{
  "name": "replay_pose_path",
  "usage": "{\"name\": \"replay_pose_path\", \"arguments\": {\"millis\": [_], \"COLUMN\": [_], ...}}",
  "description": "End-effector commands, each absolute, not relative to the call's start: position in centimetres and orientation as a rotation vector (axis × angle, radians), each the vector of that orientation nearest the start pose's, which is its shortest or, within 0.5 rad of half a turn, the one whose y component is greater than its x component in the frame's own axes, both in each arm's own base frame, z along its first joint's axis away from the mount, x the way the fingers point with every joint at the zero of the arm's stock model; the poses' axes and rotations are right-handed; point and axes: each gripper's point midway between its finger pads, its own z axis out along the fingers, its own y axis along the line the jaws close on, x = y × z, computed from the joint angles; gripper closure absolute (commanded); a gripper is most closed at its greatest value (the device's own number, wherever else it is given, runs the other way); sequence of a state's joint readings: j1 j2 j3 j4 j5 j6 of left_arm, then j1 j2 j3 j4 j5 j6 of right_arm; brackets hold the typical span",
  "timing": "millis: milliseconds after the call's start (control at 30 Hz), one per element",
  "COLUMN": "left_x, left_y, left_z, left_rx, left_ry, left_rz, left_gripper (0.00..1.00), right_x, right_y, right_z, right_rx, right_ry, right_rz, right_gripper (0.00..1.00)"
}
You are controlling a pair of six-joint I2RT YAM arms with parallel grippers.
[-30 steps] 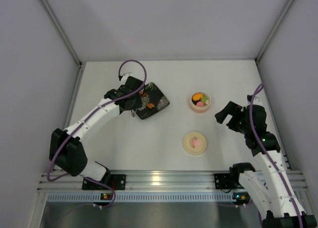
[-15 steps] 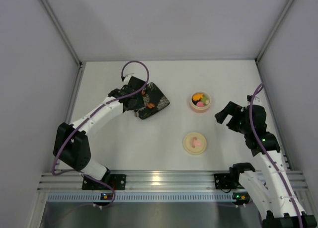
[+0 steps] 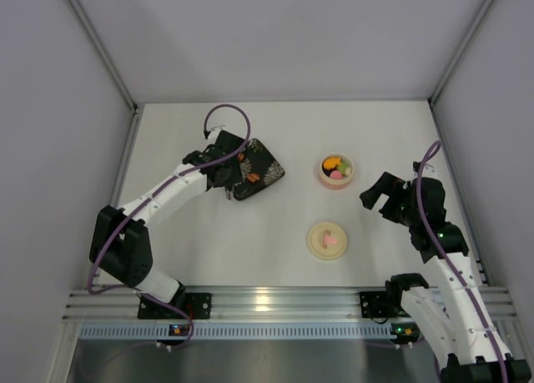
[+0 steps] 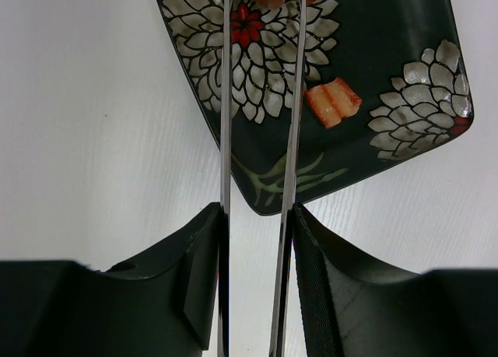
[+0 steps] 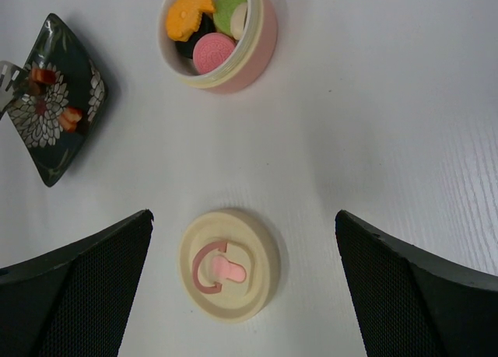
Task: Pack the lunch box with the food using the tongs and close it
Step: Pick up the fake food from the plate.
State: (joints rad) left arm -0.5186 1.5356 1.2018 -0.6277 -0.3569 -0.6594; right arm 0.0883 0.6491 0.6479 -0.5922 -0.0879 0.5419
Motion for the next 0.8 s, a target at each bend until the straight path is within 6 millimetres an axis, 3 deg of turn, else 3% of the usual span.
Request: {"name": "replay_pose_path", "arguments": {"millis": [0,767], "left_x": [34.89,34.54], "left_y": [-15.26,-15.34], "left_z": [13.47,12.85], "left_rx": [-0.343,-0.323], "left_ry": [2.391,2.416], "left_rz": [-0.08,-0.075], "left_gripper": [0.56,0.55], "right_x": [24.48,24.58], "right_y": [5.52,5.68], "right_z": [17.71,17.33], "right_rx": [0.438,0.441], "right_ry": [2.088,2.093], "right_rz": [0.461,0.471], "right_gripper": [0.01,0.01]}}
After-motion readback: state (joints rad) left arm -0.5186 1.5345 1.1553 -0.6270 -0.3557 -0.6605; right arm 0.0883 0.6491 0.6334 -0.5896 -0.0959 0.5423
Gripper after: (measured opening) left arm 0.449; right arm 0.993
